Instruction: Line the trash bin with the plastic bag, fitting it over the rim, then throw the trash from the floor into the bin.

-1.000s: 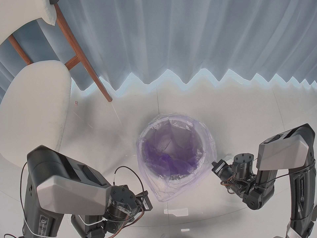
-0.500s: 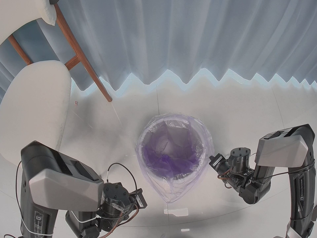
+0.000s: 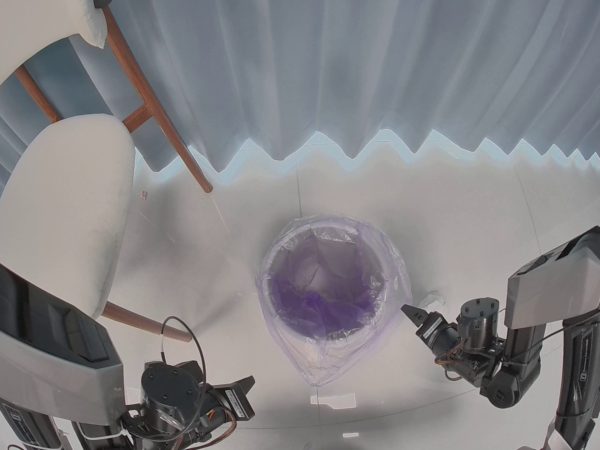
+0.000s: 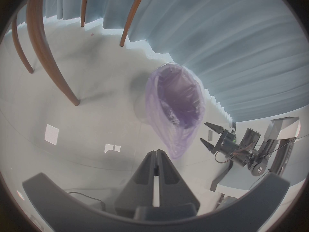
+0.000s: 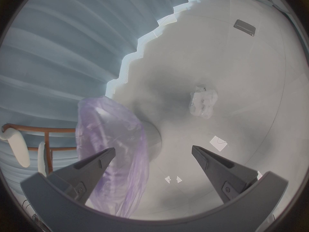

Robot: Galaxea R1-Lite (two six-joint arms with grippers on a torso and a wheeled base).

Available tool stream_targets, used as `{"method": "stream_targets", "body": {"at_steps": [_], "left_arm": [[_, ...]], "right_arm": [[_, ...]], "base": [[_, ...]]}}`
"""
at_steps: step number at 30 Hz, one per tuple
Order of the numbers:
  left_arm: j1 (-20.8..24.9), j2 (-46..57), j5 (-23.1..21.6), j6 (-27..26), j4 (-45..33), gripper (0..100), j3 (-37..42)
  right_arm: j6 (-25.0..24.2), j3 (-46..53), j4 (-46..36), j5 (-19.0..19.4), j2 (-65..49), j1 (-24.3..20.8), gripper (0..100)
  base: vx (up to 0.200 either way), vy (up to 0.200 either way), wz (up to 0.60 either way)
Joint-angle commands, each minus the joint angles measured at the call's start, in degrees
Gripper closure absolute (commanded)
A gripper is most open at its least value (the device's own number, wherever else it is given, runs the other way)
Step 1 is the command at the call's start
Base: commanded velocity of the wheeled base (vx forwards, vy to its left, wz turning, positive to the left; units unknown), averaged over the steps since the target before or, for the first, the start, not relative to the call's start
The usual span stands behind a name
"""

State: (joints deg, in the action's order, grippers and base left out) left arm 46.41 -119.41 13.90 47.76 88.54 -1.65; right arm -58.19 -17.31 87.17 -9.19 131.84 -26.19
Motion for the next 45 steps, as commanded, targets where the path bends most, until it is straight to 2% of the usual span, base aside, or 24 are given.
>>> {"method": "stream_targets", "body": {"at_steps": [1, 7, 8, 14, 15, 19, 32, 41, 44, 45], "left_arm": [[0.88, 1.55, -2.38, 1.28, 0.05, 100, -2.40], [1.75, -2.32, -2.82, 1.19, -0.03, 100, -7.41], [3.42, -5.22, -2.82, 1.19, 0.05, 100, -9.43], [5.36, -8.65, -2.65, 1.10, 0.14, 100, -10.40], [5.71, -8.56, -2.65, 1.19, 0.14, 0, -10.04], [6.68, -9.00, -2.56, 1.54, 0.14, 0, -9.87], [5.89, -16.38, -3.88, 1.10, 0.05, 0, -17.43], [-0.79, -20.95, -4.32, -1.97, -0.03, 0, -24.46], [-1.67, -21.04, -6.16, -1.97, -0.12, 0, -25.34], [-1.67, -21.04, -6.16, -1.97, -0.12, 100, -25.34]], "right_arm": [[-1.14, 6.85, 2.83, 0.23, -4.31, -2.29, 0], [-2.81, 8.35, 2.83, 0.14, -6.60, -2.29, 0], [-3.60, 9.58, 2.83, 0.14, -7.48, -2.55, 0], [-6.06, 11.25, 2.83, -1.36, -8.27, -2.64, 0], [-6.50, 11.42, 2.83, -1.62, -8.27, -2.73, 0], [-7.38, 12.04, 2.83, -1.88, -8.27, -2.73, 0], [-7.91, 11.95, 2.83, -1.97, -7.92, -3.26, 0], [-7.73, 12.04, 2.83, -1.97, -7.92, -3.87, 0], [-7.73, 12.04, 2.83, -1.97, -7.92, -3.87, 0], [-7.73, 12.04, 2.83, -1.97, -7.92, -3.87, 0]], "base": [[0.000, 0.000, 0.00], [0.000, 0.000, 0.00], [0.000, 0.000, 0.00], [0.000, 0.000, 0.00], [0.000, 0.000, 0.00], [0.000, 0.000, 0.00], [0.000, 0.000, 0.00], [0.000, 0.000, 0.00], [0.000, 0.000, 0.00], [0.000, 0.000, 0.00]]}}
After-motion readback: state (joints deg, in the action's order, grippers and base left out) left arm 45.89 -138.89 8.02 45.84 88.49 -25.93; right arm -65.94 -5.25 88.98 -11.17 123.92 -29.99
